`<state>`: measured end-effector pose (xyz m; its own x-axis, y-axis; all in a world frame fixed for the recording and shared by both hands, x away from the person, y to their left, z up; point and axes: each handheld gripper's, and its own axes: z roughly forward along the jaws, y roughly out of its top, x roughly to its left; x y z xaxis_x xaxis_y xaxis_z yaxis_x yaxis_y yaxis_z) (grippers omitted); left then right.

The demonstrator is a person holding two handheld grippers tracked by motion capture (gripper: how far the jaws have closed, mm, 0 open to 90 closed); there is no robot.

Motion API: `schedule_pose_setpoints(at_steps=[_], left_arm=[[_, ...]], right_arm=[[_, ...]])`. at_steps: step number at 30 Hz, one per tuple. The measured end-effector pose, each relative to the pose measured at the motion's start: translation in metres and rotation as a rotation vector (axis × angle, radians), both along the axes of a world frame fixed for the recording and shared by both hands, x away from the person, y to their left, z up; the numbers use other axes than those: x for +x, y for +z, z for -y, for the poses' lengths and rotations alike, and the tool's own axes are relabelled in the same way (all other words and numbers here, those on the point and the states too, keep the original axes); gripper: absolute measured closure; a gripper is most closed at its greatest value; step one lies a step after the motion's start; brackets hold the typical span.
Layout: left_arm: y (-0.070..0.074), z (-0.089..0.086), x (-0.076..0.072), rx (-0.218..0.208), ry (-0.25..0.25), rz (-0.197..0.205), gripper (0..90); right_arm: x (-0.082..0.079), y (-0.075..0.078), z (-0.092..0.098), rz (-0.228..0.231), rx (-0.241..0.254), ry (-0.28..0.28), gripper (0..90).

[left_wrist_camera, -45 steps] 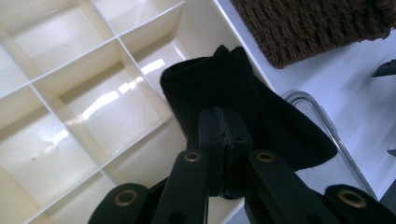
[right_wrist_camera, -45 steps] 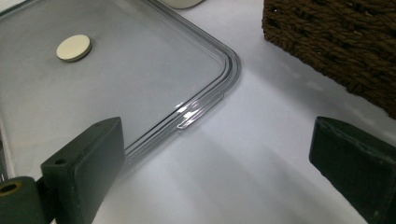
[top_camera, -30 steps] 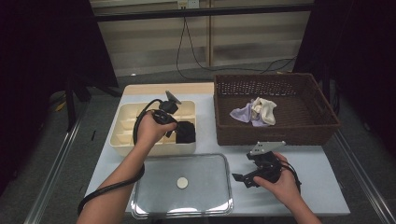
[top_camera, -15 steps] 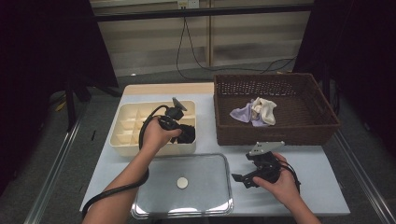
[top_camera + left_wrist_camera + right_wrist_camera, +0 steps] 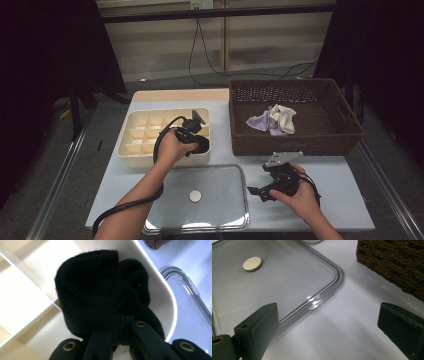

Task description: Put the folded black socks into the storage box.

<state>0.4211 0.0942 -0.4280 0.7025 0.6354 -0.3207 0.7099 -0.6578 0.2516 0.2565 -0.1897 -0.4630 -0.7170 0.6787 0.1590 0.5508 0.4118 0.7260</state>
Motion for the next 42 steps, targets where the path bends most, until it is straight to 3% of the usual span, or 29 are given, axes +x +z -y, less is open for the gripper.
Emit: schedule_pose_setpoints(at_steps=[4,8,12,17,23,31,40,42], left_arm=[[0.0,-0.001,-0.001,0.0,-0.023,0.018,90.0],[0.002,-0.008,-0.005,-0.059,-0.007,0.035,88.3],[0.008,-0.019,-0.006,-0.111,0.014,0.02,82.4],[0.02,-0.024,-0.007,-0.105,0.017,0.031,78.4],[0.031,-0.03,-0.009,-0.125,0.022,0.06,76.8],[0.039,-0.03,-0.01,-0.141,0.008,0.058,76.1],[0.026,-0.021,-0.011,-0.168,0.016,0.048,80.3],[0.022,-0.019,-0.01,-0.155,0.01,0.036,80.8]], right_arm=[[0.0,0.0,-0.001,0.006,-0.006,-0.001,3.6],[0.0,0.0,0.0,0.001,0.004,0.002,3.6],[0.0,0.0,0.001,0.0,0.005,0.0,3.7],[0.0,0.001,0.0,0.006,0.002,-0.002,3.7],[0.0,0.0,-0.001,0.005,0.005,0.002,3.7],[0.0,-0.001,-0.001,0.003,0.005,0.005,3.7],[0.0,-0.001,-0.002,0.003,0.003,0.006,3.7],[0.001,-0.001,-0.001,0.001,0.006,0.005,3.7]])
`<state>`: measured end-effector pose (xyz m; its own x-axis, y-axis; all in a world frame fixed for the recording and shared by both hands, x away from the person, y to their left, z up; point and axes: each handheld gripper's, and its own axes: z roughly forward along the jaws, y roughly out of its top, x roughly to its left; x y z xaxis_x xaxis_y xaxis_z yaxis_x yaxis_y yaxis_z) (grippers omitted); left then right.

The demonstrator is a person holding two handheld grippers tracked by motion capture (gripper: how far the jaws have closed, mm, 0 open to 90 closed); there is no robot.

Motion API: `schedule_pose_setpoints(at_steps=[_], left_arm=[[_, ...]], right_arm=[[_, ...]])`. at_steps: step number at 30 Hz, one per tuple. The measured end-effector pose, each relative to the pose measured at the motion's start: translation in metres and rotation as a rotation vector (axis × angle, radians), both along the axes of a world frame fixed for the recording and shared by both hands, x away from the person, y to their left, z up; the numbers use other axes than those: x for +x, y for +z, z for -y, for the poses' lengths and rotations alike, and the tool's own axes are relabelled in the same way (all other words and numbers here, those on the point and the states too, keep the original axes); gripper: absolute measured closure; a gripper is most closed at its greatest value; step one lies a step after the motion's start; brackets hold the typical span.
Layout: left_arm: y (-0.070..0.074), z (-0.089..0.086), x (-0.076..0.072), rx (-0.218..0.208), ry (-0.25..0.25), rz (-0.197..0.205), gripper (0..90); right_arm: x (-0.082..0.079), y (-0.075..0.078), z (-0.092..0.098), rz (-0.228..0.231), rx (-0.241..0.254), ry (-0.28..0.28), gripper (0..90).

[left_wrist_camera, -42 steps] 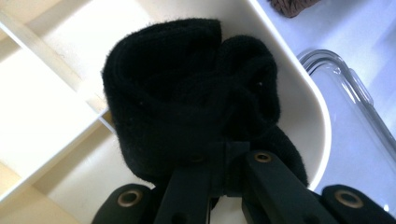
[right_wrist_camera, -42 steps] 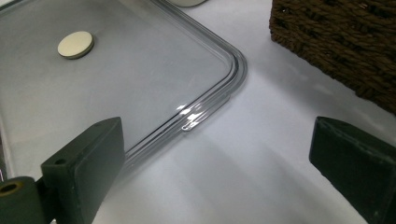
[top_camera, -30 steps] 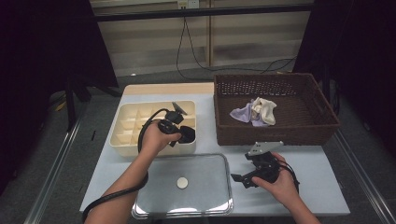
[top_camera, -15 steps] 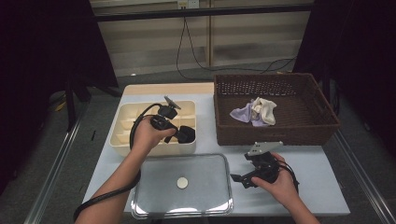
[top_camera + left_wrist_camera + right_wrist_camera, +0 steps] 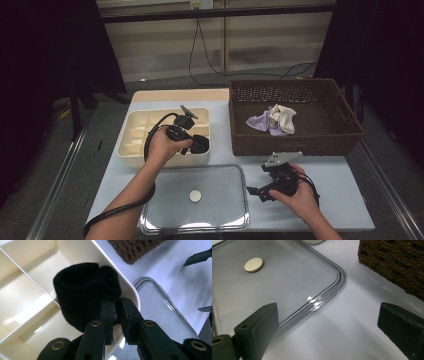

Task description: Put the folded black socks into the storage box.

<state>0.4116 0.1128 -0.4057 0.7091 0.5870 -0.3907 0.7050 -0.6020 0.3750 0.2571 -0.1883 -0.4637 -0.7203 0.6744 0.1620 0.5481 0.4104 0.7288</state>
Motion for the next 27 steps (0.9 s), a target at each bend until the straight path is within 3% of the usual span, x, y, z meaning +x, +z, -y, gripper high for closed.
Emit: schedule_pose_setpoints(at_steps=[1,5,8,13,20,25,27], left_arm=[[-0.003,0.002,0.0,-0.013,0.01,0.004,80.7],[-0.011,0.005,0.003,0.003,0.005,-0.019,81.8],[-0.011,0.005,0.001,-0.008,0.015,-0.007,81.5],[-0.001,-0.003,-0.001,-0.002,0.019,0.022,76.0],[0.018,-0.015,-0.009,-0.031,0.015,0.056,70.1],[0.021,-0.018,-0.018,-0.038,-0.012,0.08,56.9],[0.021,-0.018,-0.02,-0.06,-0.014,0.084,52.8]], right_arm=[[0.0,0.0,0.0,0.001,-0.002,-0.002,3.7],[0.0,0.0,0.0,0.0,0.004,-0.001,3.7],[0.0,0.001,0.001,0.002,0.004,-0.003,3.7],[0.0,0.001,0.001,0.001,0.001,-0.002,3.7],[-0.001,0.002,0.001,0.008,0.001,-0.001,3.7],[-0.001,0.003,0.0,0.005,0.002,0.001,3.7],[-0.001,0.003,0.0,0.008,0.0,-0.001,3.7]])
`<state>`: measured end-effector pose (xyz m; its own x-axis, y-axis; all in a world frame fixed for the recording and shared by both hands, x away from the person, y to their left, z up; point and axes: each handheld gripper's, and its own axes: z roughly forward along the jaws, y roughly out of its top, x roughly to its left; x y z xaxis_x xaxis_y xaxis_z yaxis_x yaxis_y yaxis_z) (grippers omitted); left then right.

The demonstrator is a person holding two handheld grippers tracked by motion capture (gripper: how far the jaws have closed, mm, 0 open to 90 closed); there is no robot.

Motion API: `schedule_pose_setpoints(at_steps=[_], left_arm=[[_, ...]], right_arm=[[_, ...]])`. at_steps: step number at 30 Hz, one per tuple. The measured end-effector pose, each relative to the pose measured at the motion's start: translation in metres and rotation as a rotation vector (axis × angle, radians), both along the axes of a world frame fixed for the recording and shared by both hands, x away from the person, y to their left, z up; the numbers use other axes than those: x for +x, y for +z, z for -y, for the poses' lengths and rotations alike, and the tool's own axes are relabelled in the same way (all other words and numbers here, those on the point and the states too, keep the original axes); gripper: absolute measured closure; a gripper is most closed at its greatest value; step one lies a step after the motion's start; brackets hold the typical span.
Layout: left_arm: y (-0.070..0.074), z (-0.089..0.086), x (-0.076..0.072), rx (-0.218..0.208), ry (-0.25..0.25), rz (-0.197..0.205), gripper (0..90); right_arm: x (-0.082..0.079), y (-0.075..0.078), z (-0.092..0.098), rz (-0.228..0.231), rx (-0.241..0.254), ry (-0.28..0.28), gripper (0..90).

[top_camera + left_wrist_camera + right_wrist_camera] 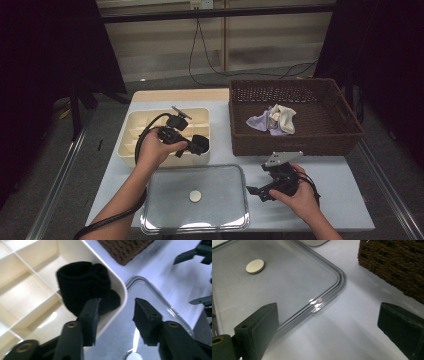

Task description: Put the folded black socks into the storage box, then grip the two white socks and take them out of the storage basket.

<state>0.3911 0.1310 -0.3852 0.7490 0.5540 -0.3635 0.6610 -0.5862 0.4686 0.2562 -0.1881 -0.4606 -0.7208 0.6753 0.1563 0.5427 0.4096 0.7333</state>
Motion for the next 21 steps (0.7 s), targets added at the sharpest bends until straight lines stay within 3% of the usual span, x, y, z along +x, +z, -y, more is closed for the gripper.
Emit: schedule_pose_setpoints(at_steps=[5,9,15,16,17,21], left_arm=[[0.002,0.001,-0.007,-0.029,-0.015,0.013,42.0],[0.004,0.004,-0.013,-0.06,-0.028,0.042,27.1],[0.001,0.013,-0.024,-0.091,-0.05,0.066,17.2],[0.001,0.014,-0.025,-0.087,-0.073,0.076,16.9],[-0.001,0.017,-0.028,-0.112,-0.059,0.09,15.7],[-0.001,0.023,-0.035,-0.104,-0.112,0.116,13.4]], right_arm=[[0.001,0.001,0.0,0.004,0.006,0.005,3.7],[0.001,0.0,0.0,0.0,0.001,0.006,3.7],[0.001,0.002,0.001,-0.004,0.003,0.005,3.7],[0.001,0.002,0.001,-0.003,0.004,0.004,3.7],[0.001,0.001,0.001,-0.004,0.006,0.005,3.7],[0.001,0.001,0.002,-0.007,0.002,0.004,3.7]])
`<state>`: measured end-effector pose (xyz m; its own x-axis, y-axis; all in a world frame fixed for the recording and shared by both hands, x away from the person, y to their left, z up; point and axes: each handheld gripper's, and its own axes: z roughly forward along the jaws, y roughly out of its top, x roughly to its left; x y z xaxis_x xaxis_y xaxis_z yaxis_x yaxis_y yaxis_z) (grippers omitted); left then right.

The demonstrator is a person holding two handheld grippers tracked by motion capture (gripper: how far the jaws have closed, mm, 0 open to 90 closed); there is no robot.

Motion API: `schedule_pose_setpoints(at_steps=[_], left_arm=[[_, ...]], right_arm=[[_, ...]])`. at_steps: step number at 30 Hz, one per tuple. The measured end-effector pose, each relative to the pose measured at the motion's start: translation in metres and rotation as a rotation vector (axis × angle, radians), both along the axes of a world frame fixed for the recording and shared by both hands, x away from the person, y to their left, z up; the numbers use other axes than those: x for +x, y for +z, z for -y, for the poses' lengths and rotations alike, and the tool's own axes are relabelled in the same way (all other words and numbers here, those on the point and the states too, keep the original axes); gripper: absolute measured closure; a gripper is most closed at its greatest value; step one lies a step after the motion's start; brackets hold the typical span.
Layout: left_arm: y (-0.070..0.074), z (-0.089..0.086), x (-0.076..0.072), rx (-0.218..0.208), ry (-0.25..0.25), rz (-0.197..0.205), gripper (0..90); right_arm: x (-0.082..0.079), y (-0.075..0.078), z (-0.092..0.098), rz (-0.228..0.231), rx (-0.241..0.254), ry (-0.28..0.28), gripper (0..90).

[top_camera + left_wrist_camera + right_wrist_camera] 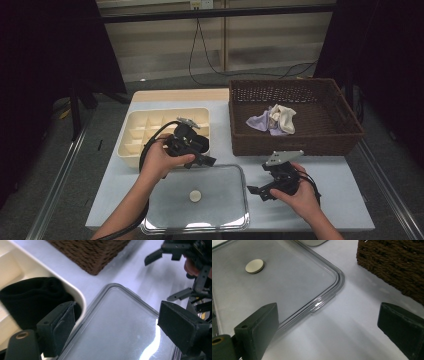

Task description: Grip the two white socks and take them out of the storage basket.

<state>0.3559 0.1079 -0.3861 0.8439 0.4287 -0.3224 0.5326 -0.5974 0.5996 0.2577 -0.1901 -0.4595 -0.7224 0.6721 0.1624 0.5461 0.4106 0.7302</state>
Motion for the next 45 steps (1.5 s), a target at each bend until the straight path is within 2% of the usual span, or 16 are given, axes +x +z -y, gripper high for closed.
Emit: schedule_pose_setpoints(at_steps=[4,9,13,15,17,19,21,22,23,24,25,26,30,35,43,45], left_arm=[[0.0,0.006,-0.006,0.003,-0.039,0.025,10.4],[-0.006,0.012,-0.014,-0.025,-0.065,0.034,6.1],[-0.014,0.017,-0.021,-0.026,-0.095,0.033,4.7],[-0.019,0.019,-0.024,-0.043,-0.096,0.023,4.6],[-0.021,0.021,-0.027,-0.031,-0.115,0.03,4.5],[-0.025,0.023,-0.029,-0.049,-0.139,0.031,4.3],[-0.029,0.025,-0.031,-0.041,-0.15,0.036,4.1],[-0.029,0.025,-0.032,-0.008,-0.142,0.051,4.1],[-0.033,0.026,-0.033,-0.033,-0.151,0.036,4.1],[-0.035,0.027,-0.033,-0.023,-0.158,0.034,4.1],[-0.035,0.027,-0.033,0.007,-0.171,0.043,4.1],[-0.038,0.027,-0.034,-0.02,-0.166,0.032,4.1],[-0.046,0.025,-0.034,-0.003,-0.197,0.031,4.1],[-0.049,0.023,-0.036,-0.021,-0.204,0.039,4.2],[-0.053,0.023,-0.037,-0.005,-0.211,0.048,4.6],[-0.052,0.023,-0.038,0.025,-0.199,0.064,4.6]], right_arm=[[0.0,0.001,0.001,0.005,-0.002,-0.003,3.7],[0.0,0.0,0.002,-0.002,0.0,0.001,3.7],[0.001,0.001,0.003,-0.002,0.003,-0.002,3.7],[0.001,0.001,0.004,-0.003,0.003,-0.006,3.7],[0.001,0.002,0.005,-0.003,0.001,-0.009,3.7],[0.002,0.002,0.006,-0.006,0.001,-0.008,3.7],[0.001,0.001,0.006,-0.01,-0.002,-0.006,3.7],[0.002,0.001,0.005,-0.013,-0.002,-0.004,3.7],[0.002,0.0,0.006,-0.015,-0.004,-0.003,3.7],[0.002,0.0,0.006,-0.017,-0.005,-0.002,3.7],[0.002,0.0,0.006,-0.019,-0.005,-0.001,3.8],[0.002,0.001,0.006,-0.019,-0.009,-0.005,3.9],[0.004,0.004,0.008,-0.015,-0.003,-0.006,4.5],[0.006,0.009,0.011,-0.013,0.003,-0.01,5.1],[0.009,0.023,0.019,-0.013,-0.019,-0.005,5.6],[0.01,0.025,0.022,-0.015,-0.013,-0.007,5.6]])
